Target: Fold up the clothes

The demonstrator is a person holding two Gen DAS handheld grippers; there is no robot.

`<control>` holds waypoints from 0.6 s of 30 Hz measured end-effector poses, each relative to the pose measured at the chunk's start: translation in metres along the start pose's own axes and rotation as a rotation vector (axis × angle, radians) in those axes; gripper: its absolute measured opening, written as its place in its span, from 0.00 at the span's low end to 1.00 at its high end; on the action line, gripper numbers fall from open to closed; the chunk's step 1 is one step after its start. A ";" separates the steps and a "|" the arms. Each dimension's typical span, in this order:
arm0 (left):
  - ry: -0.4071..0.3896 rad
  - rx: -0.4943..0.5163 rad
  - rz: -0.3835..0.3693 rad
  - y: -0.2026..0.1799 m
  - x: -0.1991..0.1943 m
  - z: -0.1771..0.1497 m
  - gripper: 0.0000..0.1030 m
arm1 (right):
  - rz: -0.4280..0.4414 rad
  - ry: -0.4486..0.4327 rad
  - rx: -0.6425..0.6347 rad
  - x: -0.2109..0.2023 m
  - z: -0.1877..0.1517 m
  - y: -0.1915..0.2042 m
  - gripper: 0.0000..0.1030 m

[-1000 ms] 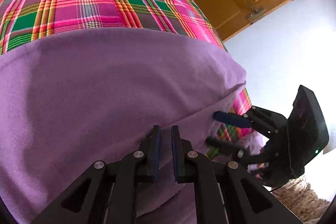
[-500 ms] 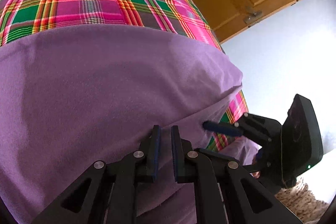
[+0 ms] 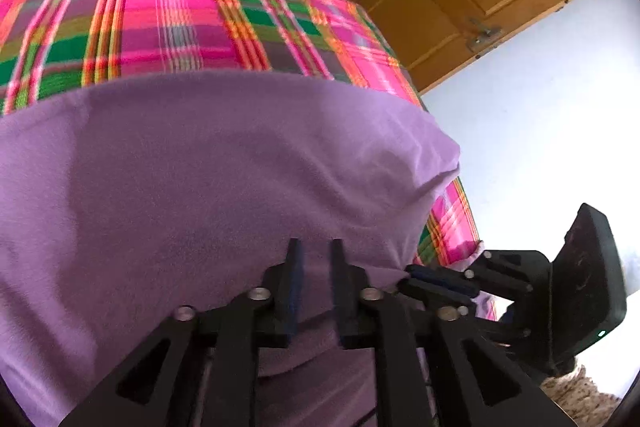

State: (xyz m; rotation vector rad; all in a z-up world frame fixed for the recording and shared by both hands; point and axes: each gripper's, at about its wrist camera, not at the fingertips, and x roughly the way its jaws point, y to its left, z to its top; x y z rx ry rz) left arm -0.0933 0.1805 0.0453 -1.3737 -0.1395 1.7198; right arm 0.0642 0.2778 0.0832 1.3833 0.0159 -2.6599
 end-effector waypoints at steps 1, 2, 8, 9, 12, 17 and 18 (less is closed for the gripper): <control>-0.005 0.007 -0.006 -0.004 -0.003 -0.001 0.23 | 0.009 0.002 0.013 0.000 -0.003 0.000 0.04; -0.011 0.018 -0.011 -0.009 -0.005 -0.002 0.23 | 0.017 0.006 0.025 0.000 -0.007 0.000 0.04; 0.006 0.097 0.003 -0.033 0.003 -0.008 0.27 | 0.070 0.007 0.150 -0.001 -0.026 -0.020 0.05; 0.024 0.100 0.010 -0.037 0.009 -0.009 0.27 | 0.078 0.002 0.173 -0.002 -0.028 -0.024 0.06; 0.078 0.139 0.019 -0.048 0.027 -0.013 0.27 | 0.102 -0.013 0.244 -0.007 -0.036 -0.037 0.07; 0.148 0.196 0.077 -0.055 0.051 -0.021 0.27 | 0.057 -0.060 0.393 -0.023 -0.055 -0.074 0.07; 0.148 0.203 0.078 -0.055 0.051 -0.023 0.27 | 0.018 -0.077 0.433 -0.029 -0.061 -0.087 0.07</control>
